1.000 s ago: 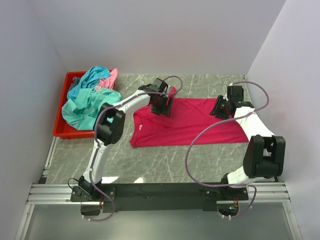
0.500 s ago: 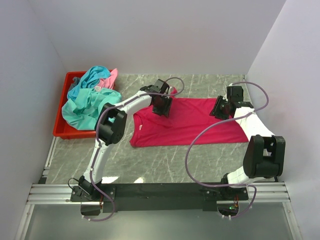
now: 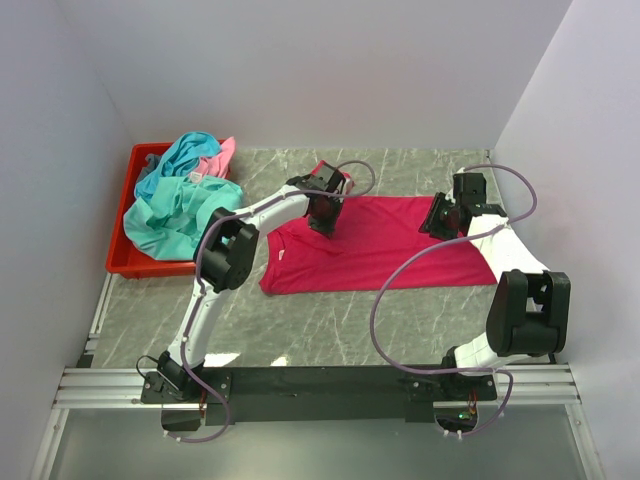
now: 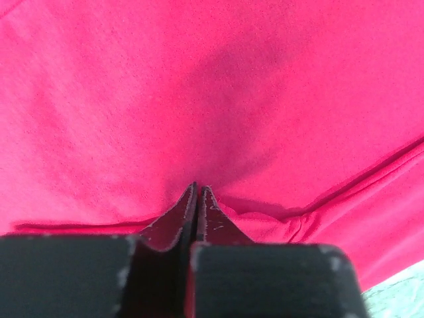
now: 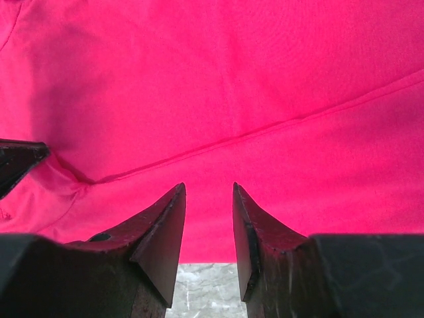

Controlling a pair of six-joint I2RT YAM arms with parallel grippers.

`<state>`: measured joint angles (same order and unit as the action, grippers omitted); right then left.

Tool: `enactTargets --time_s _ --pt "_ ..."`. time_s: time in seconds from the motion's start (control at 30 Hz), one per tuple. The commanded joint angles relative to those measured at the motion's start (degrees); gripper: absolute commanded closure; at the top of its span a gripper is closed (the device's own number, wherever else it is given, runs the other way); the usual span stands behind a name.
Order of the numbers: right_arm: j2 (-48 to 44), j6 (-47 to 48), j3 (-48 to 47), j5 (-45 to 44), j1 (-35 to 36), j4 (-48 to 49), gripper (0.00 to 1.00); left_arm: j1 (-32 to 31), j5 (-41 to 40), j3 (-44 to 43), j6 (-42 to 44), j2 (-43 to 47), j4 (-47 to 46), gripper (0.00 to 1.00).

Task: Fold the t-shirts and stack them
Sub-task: Fold the tshirt

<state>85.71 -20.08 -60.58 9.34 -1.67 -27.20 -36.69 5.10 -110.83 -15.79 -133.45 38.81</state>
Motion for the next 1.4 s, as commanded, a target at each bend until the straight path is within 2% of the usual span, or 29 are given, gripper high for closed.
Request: enactTargets --time_s 0.0,0.27,0.5,0.67,0.77,0.8,0.83,0.87,0.93,1.2,1.37 --pt "-2.04 0.39 0.55 -0.03 0.44 1.19 0.59 -0.31 -0.89 -1.59 0.76 0.64 -1.36 1.0" --pt "-2.3 0.74 0.72 -0.2 0.44 0.75 0.59 -1.28 0.87 -2.64 2.25 2.66 -4.61 1.0" --pt "-2.13 1.0 0.46 -0.38 0.53 -0.04 0.59 -1.37 6.67 0.0 3.31 5.13 -10.59 1.0" --pt "-2.13 1.09 0.46 -0.47 0.44 -0.31 0.59 -1.37 3.79 -1.76 2.96 3.11 -8.58 1.0" --pt "-1.86 1.18 0.46 -0.47 0.44 -0.48 0.59 -1.37 -0.07 -2.9 2.09 2.58 -7.78 0.9" --pt "-1.78 1.18 0.46 -0.38 0.44 -0.57 0.59 -1.37 -0.88 -2.47 1.73 2.84 -8.3 0.73" --pt "-1.6 1.18 0.46 -0.38 0.44 -0.49 0.59 -1.37 -1.32 -2.03 1.56 3.1 -8.83 0.63" --pt "-1.6 1.18 0.55 -0.29 0.44 -0.57 0.59 -1.37 -1.41 -0.98 1.29 4.06 -9.53 0.36" --pt "-1.25 1.18 0.46 -0.2 0.53 -0.57 0.59 -1.37 -0.89 -0.1 1.03 5.03 -11.64 0.01" --pt "-0.63 1.35 0.28 -0.55 0.53 -0.31 0.59 -1.19 -2.46 5.43 -2.66 11.53 -16.74 0.01" --pt "0.16 1.09 0.2 -2.05 -2.19 -0.13 0.59 -0.93 -10.45 11.5 -5.82 17.24 -15.7 0.01"
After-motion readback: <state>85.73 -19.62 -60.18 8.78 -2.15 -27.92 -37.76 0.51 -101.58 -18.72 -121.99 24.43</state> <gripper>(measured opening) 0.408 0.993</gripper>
